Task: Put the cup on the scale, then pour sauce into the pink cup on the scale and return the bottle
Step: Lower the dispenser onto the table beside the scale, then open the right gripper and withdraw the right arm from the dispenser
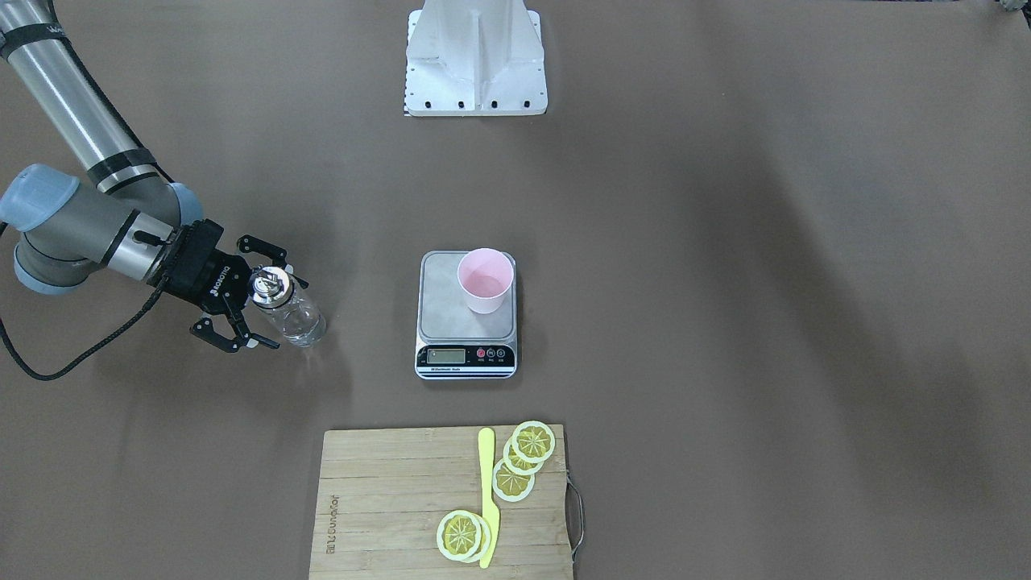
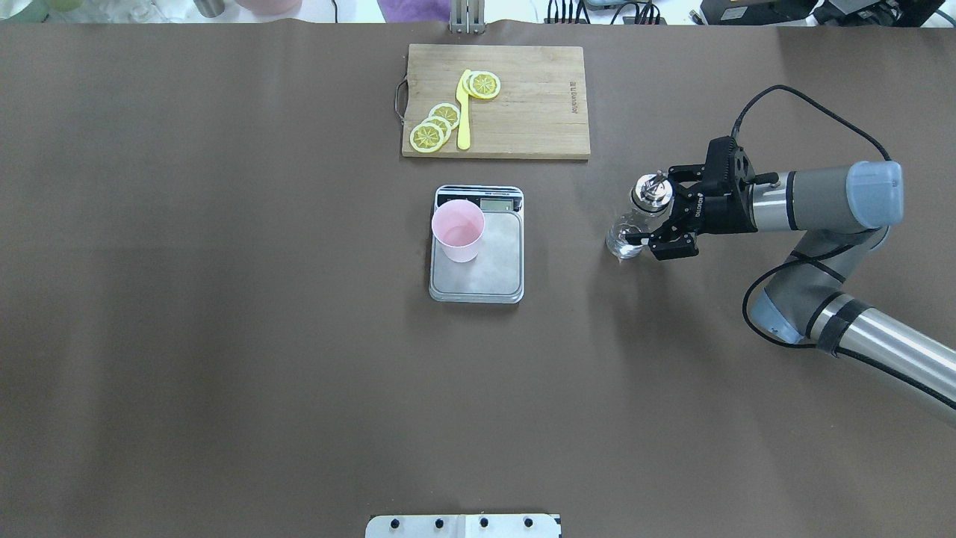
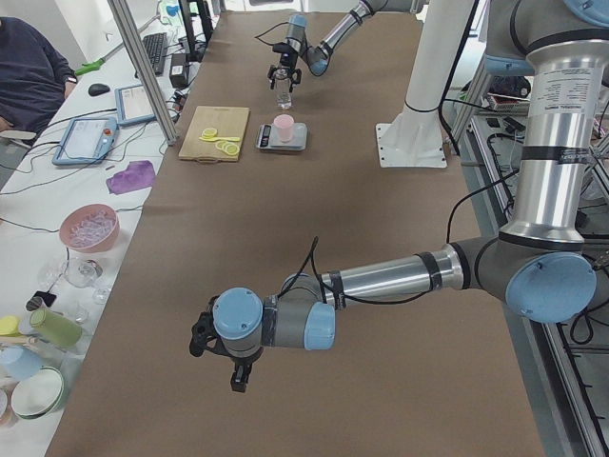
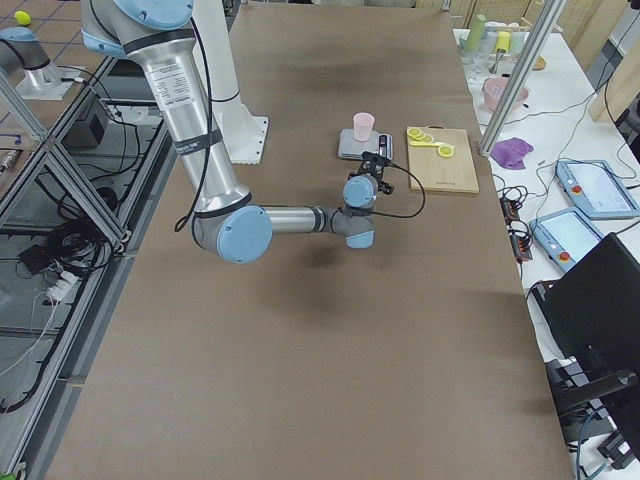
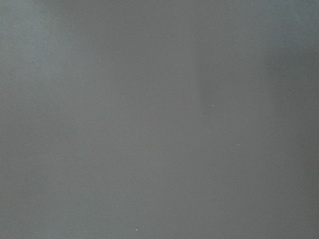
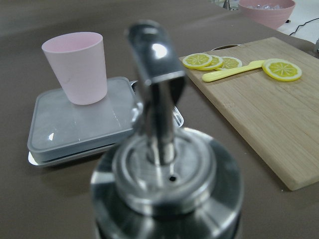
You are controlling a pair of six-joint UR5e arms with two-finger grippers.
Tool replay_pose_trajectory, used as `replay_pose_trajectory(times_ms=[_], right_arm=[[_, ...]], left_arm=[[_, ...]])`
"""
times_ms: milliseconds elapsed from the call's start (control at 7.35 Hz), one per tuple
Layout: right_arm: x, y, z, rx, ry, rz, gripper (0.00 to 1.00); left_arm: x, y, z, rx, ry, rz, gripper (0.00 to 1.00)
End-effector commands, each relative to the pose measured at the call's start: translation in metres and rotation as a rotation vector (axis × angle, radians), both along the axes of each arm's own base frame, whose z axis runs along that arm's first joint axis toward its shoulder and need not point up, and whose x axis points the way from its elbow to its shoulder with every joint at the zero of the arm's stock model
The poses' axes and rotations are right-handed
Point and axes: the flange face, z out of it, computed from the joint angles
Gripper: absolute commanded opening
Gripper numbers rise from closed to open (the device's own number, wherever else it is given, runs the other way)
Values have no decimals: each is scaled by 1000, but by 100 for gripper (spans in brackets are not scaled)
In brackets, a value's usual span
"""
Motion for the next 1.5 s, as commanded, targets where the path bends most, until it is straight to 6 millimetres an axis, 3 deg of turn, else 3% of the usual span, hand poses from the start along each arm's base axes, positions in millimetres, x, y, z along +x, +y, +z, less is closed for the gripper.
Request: replay_pose_trajectory(times_ms=[0,953,1089,1361], right_arm=[[8,8,6,-2,2,-2,99],[44,39,24,-12,9,-2,99],[52,35,28,-23,17,13,98],[92,11,38,-196,19,44,98]], left_arm=[[0,0,0,0,2,0,98],[0,2,1,-2,3,1,98],[0,2,1,-3,3,0,98],[1,4,3,-5,5,1,98]])
